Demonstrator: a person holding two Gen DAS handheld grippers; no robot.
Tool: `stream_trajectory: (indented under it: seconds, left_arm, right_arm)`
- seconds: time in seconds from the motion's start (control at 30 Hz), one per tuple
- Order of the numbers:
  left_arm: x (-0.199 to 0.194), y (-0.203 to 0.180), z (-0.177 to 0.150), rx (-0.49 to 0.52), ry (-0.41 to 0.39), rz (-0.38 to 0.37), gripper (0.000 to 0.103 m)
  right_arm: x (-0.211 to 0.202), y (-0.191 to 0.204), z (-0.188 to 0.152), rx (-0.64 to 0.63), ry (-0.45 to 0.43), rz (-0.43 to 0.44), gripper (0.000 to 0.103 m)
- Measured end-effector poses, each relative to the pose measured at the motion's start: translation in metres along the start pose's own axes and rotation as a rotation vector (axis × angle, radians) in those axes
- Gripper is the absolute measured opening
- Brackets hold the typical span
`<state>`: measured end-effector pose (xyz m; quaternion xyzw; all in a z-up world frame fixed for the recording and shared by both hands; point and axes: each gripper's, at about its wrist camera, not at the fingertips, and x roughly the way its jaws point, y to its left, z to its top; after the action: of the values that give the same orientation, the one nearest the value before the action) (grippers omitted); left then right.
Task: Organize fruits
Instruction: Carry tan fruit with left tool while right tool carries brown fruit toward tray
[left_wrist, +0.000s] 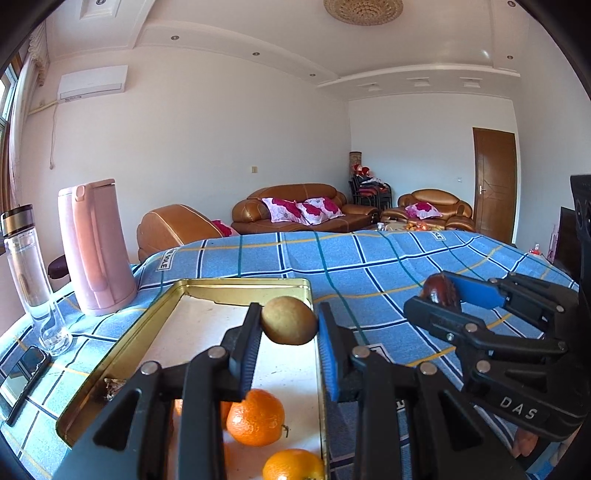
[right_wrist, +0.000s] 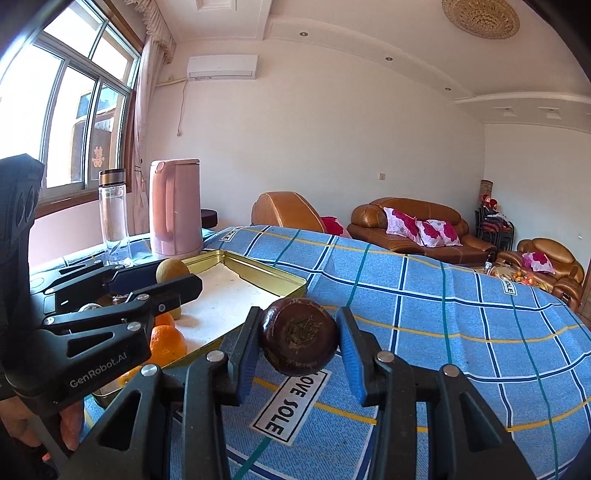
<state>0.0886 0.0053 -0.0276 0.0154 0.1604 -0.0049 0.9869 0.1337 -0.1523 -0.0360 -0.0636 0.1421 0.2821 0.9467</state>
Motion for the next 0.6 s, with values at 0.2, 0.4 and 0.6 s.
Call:
stream_trajectory:
  seconds: [0.2, 0.4, 0.6]
  left_arm:
    - [-0.004, 0.014, -0.002, -0.015, -0.007, 0.025, 0.031]
    - [-0.007, 0.027, -0.003, -0.034, -0.006, 0.048, 0.031]
    - [-0.008, 0.043, -0.005, -0.056, 0.007, 0.078, 0.031]
  right_arm:
    - [0.004, 0.013, 0.002, -0.013, 0.006, 0.027, 0.042]
    - [0.009, 0.027, 0.004, -0.033, 0.011, 0.050, 0.042]
    - [0.013, 0.040, 0.006, -0.055, 0.016, 0.069, 0.042]
